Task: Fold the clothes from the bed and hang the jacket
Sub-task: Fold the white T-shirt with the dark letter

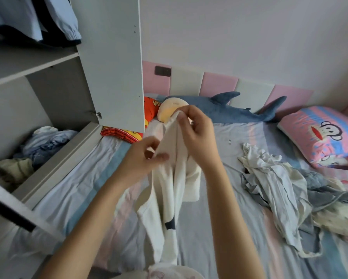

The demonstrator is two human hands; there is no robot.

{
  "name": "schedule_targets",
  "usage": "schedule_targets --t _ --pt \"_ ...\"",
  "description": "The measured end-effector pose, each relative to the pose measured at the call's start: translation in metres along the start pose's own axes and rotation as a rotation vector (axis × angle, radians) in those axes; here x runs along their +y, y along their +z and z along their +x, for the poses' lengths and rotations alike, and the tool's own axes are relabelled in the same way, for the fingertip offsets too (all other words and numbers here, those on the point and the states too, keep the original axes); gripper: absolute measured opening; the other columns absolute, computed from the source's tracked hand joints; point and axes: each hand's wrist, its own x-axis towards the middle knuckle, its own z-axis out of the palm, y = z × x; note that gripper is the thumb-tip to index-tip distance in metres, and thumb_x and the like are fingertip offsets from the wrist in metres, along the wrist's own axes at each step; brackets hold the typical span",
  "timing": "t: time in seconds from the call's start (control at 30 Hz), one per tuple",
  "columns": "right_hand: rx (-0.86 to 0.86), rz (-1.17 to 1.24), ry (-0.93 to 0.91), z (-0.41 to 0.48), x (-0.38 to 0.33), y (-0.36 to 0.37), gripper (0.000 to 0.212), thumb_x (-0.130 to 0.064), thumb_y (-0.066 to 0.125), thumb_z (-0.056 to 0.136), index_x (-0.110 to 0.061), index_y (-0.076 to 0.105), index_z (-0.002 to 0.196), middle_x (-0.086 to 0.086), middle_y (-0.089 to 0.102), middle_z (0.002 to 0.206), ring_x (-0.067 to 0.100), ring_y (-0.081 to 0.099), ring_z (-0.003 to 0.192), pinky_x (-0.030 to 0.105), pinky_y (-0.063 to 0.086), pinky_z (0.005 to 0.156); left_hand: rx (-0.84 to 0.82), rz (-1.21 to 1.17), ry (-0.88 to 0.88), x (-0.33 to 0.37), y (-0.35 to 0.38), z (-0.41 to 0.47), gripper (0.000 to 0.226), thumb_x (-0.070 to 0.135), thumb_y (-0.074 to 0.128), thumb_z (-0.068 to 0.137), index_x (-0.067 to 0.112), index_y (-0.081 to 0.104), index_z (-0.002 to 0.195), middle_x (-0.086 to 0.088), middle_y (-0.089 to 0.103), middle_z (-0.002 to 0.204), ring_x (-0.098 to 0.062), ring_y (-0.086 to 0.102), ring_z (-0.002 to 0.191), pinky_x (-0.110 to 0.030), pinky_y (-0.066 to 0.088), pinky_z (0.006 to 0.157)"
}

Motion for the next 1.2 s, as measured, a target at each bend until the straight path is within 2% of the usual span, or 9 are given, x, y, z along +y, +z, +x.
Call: schedule_targets --t 0.1,0.27,0.4,0.6,0.77,0.87,0.93,1.07,1.2 --pt "0.087 -0.021 0.014 0.016 -0.005 -0.025 0.016 -0.010 0.050 0.087 -0.004 0.058 0.074 -0.001 0.057 0.064 0.000 0.047 0.062 0.019 0.036 0.058 -0.270 -0.037 -0.114 -0.028 -0.010 -0.007 0.031 0.018 0.072 0.081 -0.001 0.061 0.103 -0.012 0.066 0.093 -0.019 0.065 0.082 -0.031 0.050 0.077" --pt "0.182 -0.068 0.058 0.018 -0.004 -0.068 0.016 -0.011 0.051 0.087 -0.014 0.062 0.075 -0.019 0.054 0.060 -0.006 0.045 0.056 0.010 0.034 0.057 -0.317 0.090 -0.185 -0.059 -0.016 0.006 0.011 0.015 0.065 0.086 0.013 0.068 0.097 0.002 0.069 0.085 -0.006 0.063 0.078 -0.019 0.046 0.072" --pt "0.257 -0.158 0.053 0.008 0.002 -0.077 0.022 -0.006 0.050 0.089 -0.018 0.057 0.072 -0.022 0.050 0.052 -0.004 0.042 0.052 0.008 0.030 0.054 -0.305 0.204 -0.165 -0.069 -0.012 0.016 0.049 0.049 0.074 0.071 0.002 0.063 0.077 -0.010 0.057 0.072 -0.015 0.051 0.067 -0.027 0.035 0.064" --pt "0.370 -0.214 0.084 0.007 0.011 -0.101 0.015 -0.004 0.050 0.090 -0.006 0.062 0.082 -0.010 0.051 0.062 -0.004 0.043 0.055 0.010 0.033 0.057 -0.273 -0.446 -0.347 -0.072 -0.015 0.023 0.052 0.024 0.076 0.057 0.003 0.065 0.102 -0.009 0.069 0.090 -0.019 0.066 0.084 -0.024 0.053 0.075" --pt "0.391 -0.256 0.055 0.003 0.008 -0.098 0.017 -0.004 0.050 0.089 -0.013 0.059 0.078 -0.022 0.055 0.056 -0.005 0.044 0.055 0.007 0.032 0.056 -0.081 0.116 -0.078 -0.081 -0.007 0.036 0.023 0.014 0.067 0.072 0.005 0.060 0.091 -0.010 0.061 0.090 -0.015 0.057 0.082 -0.027 0.043 0.074" --pt "0.413 -0.210 0.011 0.001 -0.001 -0.092 0.022 -0.004 0.049 0.090 -0.020 0.057 0.076 -0.023 0.052 0.055 -0.005 0.042 0.053 0.007 0.031 0.055 0.061 0.220 -0.028 -0.091 -0.002 0.037 0.027 0.011 0.076 0.076 0.013 0.059 0.098 0.000 0.061 0.092 -0.015 0.060 0.079 -0.022 0.046 0.068" --pt "0.426 -0.177 -0.027 0.001 -0.006 -0.091 0.022 -0.004 0.049 0.090 -0.019 0.057 0.076 -0.025 0.052 0.056 -0.004 0.041 0.054 0.008 0.031 0.056 0.151 0.298 -0.053 -0.095 0.000 0.036 0.018 0.019 0.076 0.077 0.017 0.059 0.078 0.006 0.059 0.074 -0.014 0.057 0.068 -0.012 0.041 0.061" --pt "0.402 -0.168 -0.049 0.005 -0.009 -0.093 0.028 -0.005 0.049 0.091 -0.027 0.055 0.076 -0.026 0.054 0.059 -0.005 0.043 0.056 0.008 0.033 0.057 -0.031 0.282 -0.181 -0.101 0.004 0.036 0.049 0.065 0.054 0.069 0.019 0.038 0.062 0.004 0.039 0.061 -0.012 0.038 0.058 -0.024 0.027 0.056" --pt "0.393 -0.167 -0.002 0.004 -0.001 -0.094 0.027 -0.003 0.049 0.091 -0.025 0.056 0.076 -0.017 0.054 0.064 -0.005 0.044 0.058 0.010 0.034 0.059 -0.233 0.053 -0.319 -0.103 0.010 0.030 0.046 0.050 0.050 0.091 0.004 0.050 0.095 -0.009 0.055 0.088 -0.021 0.054 0.084 -0.027 0.041 0.074"
